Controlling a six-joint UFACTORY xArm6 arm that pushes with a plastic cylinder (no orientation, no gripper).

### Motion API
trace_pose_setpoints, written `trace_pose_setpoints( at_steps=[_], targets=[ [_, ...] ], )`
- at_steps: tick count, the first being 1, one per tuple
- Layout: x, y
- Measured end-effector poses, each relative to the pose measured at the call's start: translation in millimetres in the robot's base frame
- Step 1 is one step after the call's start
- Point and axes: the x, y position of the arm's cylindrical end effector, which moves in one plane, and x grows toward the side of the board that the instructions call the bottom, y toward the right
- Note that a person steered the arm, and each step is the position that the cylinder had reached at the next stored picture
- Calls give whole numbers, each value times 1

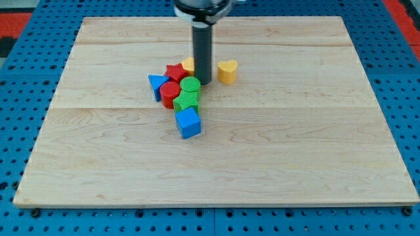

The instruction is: Place the green circle below the red circle

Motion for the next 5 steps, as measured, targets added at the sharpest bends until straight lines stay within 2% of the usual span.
trace_pose_setpoints(
  at_steps=[1, 2, 3, 5],
  targets=[
    [12, -8],
    [48, -8],
    [64, -5],
    [89, -93]
  ],
)
